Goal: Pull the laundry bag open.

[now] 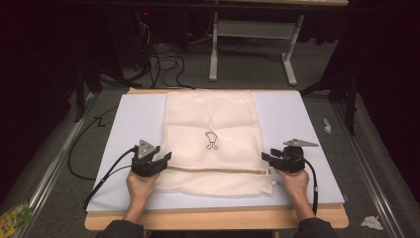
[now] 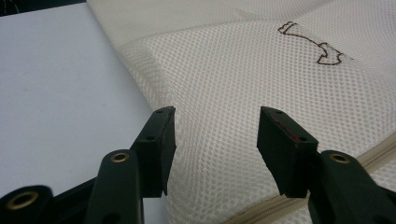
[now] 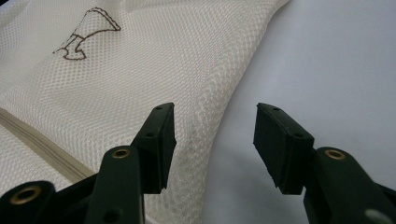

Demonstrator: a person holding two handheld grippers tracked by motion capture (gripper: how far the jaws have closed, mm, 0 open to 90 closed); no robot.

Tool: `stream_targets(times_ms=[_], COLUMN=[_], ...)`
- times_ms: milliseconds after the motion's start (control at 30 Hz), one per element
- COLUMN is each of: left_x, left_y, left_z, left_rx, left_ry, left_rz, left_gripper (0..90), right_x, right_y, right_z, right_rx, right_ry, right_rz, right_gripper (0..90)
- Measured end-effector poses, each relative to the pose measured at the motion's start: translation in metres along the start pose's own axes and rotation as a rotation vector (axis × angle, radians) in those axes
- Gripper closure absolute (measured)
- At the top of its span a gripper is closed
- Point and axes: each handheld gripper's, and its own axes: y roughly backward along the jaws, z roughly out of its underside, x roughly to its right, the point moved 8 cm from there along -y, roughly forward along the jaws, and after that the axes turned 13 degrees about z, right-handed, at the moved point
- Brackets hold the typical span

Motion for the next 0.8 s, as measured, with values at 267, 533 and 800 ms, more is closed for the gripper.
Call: stream_targets(times_ms=[267, 533, 800], left_x=[0.012, 0.018, 0.022], left_y=[-0.001, -0.008, -0.017], left_z=[0.004, 0.01, 0.016], left_rx=[0.007, -0.01, -0.024], left_ry=[-0.011, -0.023, -0.028], left_rz=[0.036, 0.051, 0.062], left_gripper=[47.0, 46.9, 47.4], right_x=[-0.001, -0.005, -0.009], right_y=[0.001, -0.003, -0.005], right_z=[0.004, 0.009, 0.016], right_rx=[-0.016, -0.039, -0.093], right_ry=[-0.022, -0.025, -0.003], right_rz=[-0.012, -0.017, -0.014], right_gripper=[48.8, 48.8, 48.9])
